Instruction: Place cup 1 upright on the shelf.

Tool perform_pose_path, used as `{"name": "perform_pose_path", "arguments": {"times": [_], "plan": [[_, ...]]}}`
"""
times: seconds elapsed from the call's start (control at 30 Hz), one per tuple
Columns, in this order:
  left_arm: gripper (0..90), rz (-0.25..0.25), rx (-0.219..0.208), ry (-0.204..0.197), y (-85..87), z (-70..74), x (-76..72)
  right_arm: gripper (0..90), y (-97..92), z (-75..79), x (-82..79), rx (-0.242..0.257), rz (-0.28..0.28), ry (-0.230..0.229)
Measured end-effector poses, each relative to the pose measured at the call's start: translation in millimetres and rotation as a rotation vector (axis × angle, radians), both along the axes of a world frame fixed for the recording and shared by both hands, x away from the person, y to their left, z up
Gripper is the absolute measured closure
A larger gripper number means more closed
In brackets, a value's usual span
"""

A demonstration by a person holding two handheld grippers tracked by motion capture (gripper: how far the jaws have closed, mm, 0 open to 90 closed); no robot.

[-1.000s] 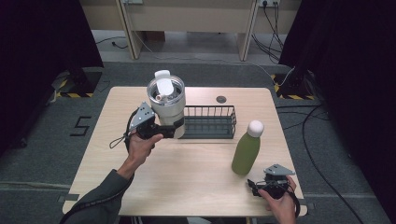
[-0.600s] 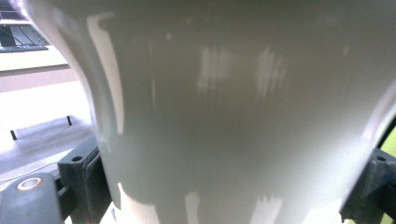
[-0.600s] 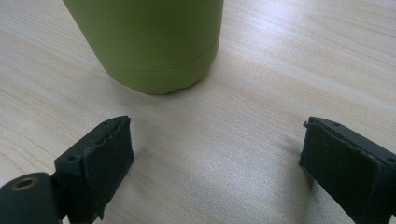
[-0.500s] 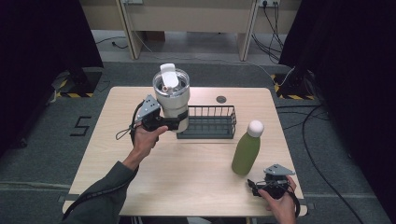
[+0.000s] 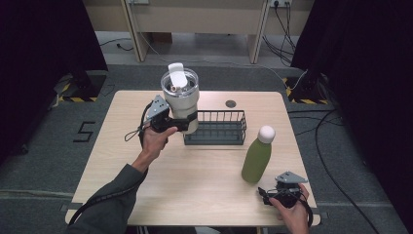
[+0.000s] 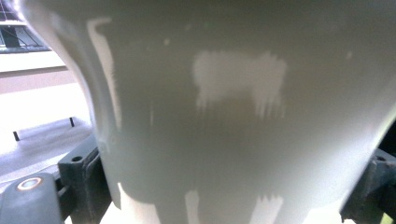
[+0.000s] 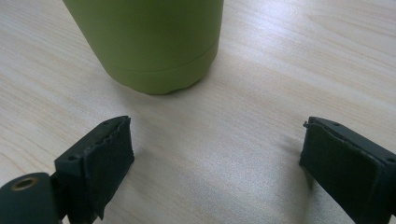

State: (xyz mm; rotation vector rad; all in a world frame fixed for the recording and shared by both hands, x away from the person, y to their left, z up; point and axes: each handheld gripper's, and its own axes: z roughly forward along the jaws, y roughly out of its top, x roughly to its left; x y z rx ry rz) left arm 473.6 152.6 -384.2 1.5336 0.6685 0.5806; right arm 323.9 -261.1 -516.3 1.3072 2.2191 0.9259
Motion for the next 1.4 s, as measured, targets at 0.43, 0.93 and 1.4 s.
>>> {"name": "perform_pose_path", "arguments": {"times": [0.43,0.93,1.4], "plan": [[10.5,-0.017,-0.021,-0.006,-18.1,1.1,16.6,9.4,0.0,0.0,0.0,0.0,0.0,0.0],[10.5,0.005,-0.045,0.017,-23.5,-11.8,35.3,9.4,0.0,0.0,0.2,0.0,0.001,0.0],[10.6,0.003,-0.022,0.015,-36.2,-19.1,43.7,9.4,-0.1,0.0,0.4,-0.001,0.004,-0.001]]}}
